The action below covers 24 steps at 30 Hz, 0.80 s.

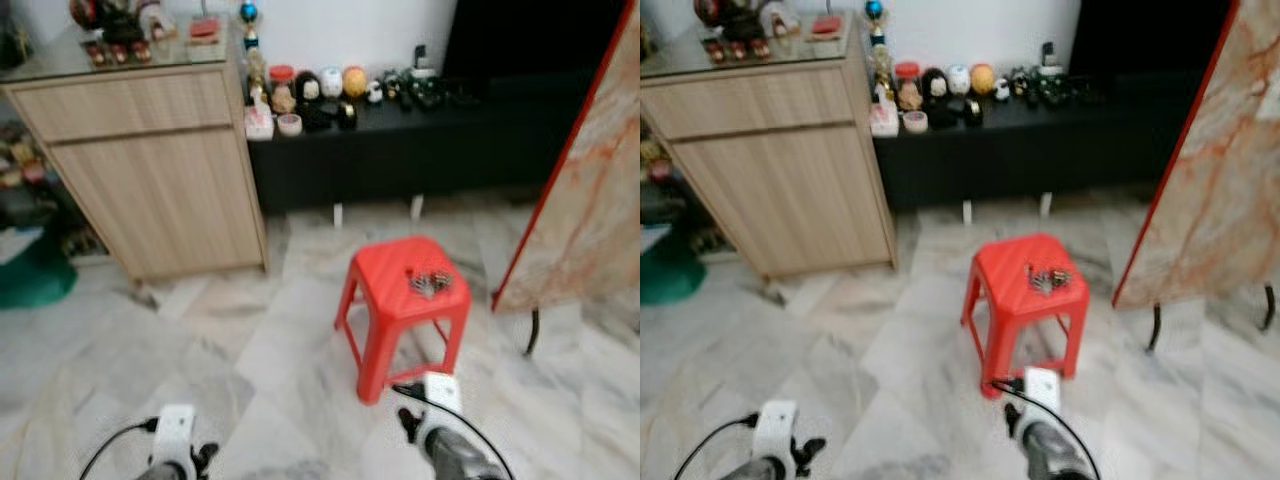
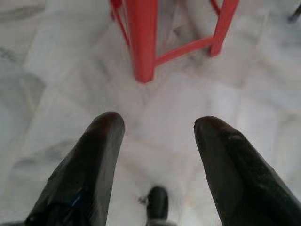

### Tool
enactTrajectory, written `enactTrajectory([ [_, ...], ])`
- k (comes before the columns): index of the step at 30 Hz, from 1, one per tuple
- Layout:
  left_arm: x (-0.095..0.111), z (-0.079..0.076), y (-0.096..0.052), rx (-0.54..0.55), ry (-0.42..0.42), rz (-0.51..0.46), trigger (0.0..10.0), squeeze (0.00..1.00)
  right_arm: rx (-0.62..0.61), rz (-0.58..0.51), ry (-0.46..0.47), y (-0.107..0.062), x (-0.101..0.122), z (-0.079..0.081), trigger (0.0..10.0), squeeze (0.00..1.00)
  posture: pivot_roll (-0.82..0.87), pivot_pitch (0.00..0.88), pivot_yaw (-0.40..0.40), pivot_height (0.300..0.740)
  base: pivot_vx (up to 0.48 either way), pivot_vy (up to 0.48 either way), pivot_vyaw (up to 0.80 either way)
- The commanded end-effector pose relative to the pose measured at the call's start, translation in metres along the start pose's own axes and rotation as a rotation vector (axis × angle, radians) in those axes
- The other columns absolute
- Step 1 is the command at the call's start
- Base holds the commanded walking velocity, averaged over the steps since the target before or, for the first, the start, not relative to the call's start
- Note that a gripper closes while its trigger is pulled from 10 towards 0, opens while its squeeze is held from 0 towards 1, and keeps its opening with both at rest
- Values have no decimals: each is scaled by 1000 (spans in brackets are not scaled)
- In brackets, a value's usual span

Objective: Hang keys on a hook

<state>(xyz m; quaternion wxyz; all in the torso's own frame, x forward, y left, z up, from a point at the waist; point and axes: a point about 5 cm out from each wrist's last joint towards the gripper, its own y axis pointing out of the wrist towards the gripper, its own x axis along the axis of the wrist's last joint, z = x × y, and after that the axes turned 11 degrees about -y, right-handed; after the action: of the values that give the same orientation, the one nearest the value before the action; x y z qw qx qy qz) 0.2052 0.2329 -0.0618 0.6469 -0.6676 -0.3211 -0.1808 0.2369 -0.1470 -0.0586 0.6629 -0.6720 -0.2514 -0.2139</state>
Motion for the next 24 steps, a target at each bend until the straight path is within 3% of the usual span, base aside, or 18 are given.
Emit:
enactTrajectory([
  [1,-5,10,-3,34,-6,28,10000,0,24,-13,12,0,5,12,10000,0,116,0,-15,740,304,0,0],
  [8,-10,11,-4,26,-6,39,10000,0,3,-2,40,0,-1,10,10000,0,90,0,-18,740,297,0,0],
  [9,-10,11,-4,19,-4,35,10000,0,-14,21,45,-4,-25,-9,10000,0,80,0,-4,740,300,0,0],
  [10,-10,11,-4,19,-4,35,10000,0,-14,21,45,-4,-25,-9,10000,0,80,0,-4,740,300,0,0],
  [11,-11,11,-5,10,4,37,10000,0,-28,37,50,-8,-41,-21,10000,0,76,0,4,740,296,0,0],
  [14,-16,12,-6,6,9,48,10000,0,-44,50,72,-10,-51,-26,10000,0,82,0,4,740,299,0,0],
  [18,-24,20,-11,19,9,49,10000,0,-52,129,79,-18,-82,-33,10000,0,99,0,2,740,290,0,0],
  [24,-30,29,-15,27,16,51,10000,0,-47,150,85,-21,-91,-33,10000,0,86,0,32,740,286,0,0],
])
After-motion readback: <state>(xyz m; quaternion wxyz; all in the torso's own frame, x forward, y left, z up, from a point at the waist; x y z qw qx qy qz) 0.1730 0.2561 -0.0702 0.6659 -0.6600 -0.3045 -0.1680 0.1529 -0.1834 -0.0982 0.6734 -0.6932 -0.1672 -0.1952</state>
